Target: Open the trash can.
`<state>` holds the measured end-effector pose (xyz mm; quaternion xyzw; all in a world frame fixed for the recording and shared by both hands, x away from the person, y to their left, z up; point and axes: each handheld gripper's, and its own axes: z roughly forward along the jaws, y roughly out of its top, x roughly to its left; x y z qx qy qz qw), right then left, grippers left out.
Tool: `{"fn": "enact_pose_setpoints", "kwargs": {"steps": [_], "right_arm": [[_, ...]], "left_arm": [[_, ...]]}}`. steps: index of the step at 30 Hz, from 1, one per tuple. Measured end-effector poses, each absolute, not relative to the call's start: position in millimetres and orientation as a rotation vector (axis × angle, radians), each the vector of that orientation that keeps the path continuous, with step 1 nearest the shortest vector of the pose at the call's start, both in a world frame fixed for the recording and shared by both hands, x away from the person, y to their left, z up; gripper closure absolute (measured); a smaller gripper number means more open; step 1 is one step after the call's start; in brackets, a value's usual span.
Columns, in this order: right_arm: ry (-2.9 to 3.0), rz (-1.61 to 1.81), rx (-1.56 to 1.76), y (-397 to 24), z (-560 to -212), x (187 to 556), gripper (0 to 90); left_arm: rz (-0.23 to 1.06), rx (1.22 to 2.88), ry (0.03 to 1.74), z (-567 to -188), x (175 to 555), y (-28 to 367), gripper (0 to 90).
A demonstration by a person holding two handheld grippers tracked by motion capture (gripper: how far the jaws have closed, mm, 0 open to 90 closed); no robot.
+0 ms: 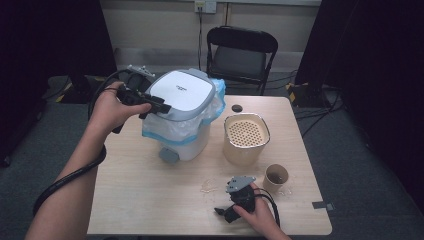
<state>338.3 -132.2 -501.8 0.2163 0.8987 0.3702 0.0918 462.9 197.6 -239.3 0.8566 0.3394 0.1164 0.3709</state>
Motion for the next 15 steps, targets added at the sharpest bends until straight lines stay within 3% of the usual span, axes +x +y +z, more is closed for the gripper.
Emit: {"fn": "enact_pose_setpoints", "kwargs": {"steps": [9,15], "right_arm": [[2.67,1.1,0.643,-132.2,-501.8,338.3,0.0],[2.67,1.1,0.643,-132.2,-501.9,338.3,0.0]], "left_arm": [[0.337,2.203,0.885,-238.7,468.9,191.1,77.0],[0.331,2.211,0.892,-238.1,467.5,193.7,82.3]]}}
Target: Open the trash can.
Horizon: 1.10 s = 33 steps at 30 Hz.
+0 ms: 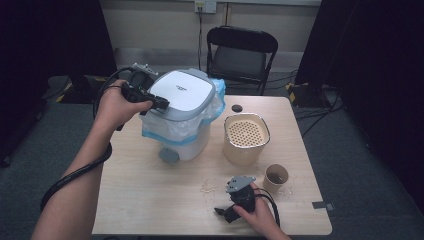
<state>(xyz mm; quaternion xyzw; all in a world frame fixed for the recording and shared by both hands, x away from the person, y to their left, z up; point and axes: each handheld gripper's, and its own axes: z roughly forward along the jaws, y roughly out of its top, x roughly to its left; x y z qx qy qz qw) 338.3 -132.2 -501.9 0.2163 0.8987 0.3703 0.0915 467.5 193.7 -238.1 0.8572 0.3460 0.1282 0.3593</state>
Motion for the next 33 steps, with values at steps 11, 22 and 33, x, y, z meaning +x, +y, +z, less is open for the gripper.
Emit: {"fn": "enact_pose_setpoints", "kwargs": {"steps": [11,22,33], "right_arm": [[2.669,1.1,0.642,-132.2,-501.8,338.3,0.0],[2.67,1.1,0.642,-132.2,-501.8,338.3,0.0],[2.67,1.1,0.643,-132.2,-501.8,338.4,0.0]], "left_arm": [[0.342,2.169,0.892,-242.1,466.6,198.2,85.9],[0.348,2.181,0.868,-242.3,464.8,196.1,89.7],[0.354,2.181,0.853,-244.8,460.9,197.2,90.0]]}}
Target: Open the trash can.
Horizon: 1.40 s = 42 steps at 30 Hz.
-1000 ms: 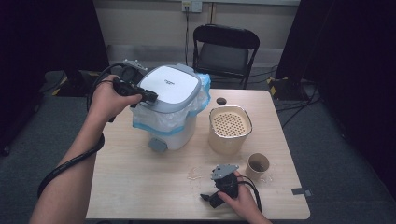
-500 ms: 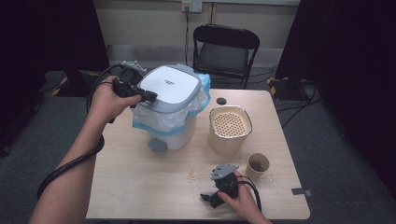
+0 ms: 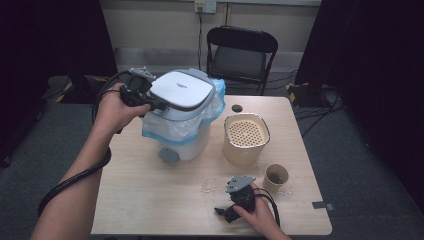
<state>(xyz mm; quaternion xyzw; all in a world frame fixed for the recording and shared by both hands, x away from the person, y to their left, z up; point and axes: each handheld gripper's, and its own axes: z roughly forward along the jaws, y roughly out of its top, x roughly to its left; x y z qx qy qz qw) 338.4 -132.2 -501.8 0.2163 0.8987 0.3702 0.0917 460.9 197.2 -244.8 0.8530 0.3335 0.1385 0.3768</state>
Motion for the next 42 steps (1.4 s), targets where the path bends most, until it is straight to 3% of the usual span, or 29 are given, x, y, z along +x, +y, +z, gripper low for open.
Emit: {"fn": "enact_pose_setpoints", "kwargs": {"steps": [5,10,14,19,42], "right_arm": [[2.67,1.099,0.642,-132,-502,338,0.0],[2.67,1.099,0.642,-132,-502,338,0.0],[2.669,1.1,0.64,-132,-502,338,0.0],[2.667,1.102,0.645,-132,-502,338,0.0],[2.664,1.103,0.645,-132,-502,338,0.0]], "left_arm": [[0.343,2.17,0.847,-245,460,199,89.5],[0.314,2.154,0.866,-243,456,202,74.8],[0.311,2.147,0.861,-242,453,204,69.7],[0.278,2.138,0.854,-242,443,205,51.2],[0.247,2.133,0.769,-274,410,207,18.0]]}}
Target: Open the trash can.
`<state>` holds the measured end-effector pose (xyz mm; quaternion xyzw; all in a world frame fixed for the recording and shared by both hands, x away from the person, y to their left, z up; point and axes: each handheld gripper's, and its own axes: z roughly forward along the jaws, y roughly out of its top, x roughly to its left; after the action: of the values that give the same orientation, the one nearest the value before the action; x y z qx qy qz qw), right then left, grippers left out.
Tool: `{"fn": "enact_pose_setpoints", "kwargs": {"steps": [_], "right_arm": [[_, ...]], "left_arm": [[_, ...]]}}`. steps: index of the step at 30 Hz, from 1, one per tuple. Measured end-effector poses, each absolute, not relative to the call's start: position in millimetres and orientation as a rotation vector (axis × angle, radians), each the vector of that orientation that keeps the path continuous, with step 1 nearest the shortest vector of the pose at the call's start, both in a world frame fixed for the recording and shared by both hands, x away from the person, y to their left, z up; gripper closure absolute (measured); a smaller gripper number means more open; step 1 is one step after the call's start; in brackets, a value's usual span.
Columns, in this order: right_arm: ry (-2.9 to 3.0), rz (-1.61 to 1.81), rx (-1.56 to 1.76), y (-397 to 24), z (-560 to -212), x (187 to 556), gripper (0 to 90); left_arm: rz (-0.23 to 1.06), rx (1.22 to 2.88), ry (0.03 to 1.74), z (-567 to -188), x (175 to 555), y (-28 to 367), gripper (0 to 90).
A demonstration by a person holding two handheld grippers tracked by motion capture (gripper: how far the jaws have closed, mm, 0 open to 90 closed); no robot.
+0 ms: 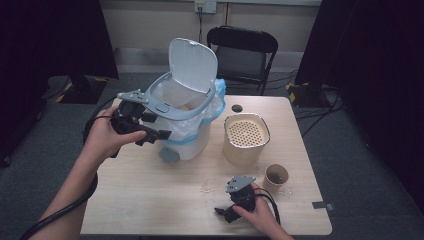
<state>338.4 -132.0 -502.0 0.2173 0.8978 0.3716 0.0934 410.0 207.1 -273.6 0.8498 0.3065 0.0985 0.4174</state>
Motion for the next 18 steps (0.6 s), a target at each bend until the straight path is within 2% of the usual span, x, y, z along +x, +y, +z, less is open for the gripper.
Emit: {"fn": "enact_pose_setpoints", "kwargs": {"steps": [18], "right_arm": [[2.664,1.103,0.644,-132,-502,338,0.0]], "left_arm": [[0.159,2.136,0.714,-329,399,196,16.4]]}}
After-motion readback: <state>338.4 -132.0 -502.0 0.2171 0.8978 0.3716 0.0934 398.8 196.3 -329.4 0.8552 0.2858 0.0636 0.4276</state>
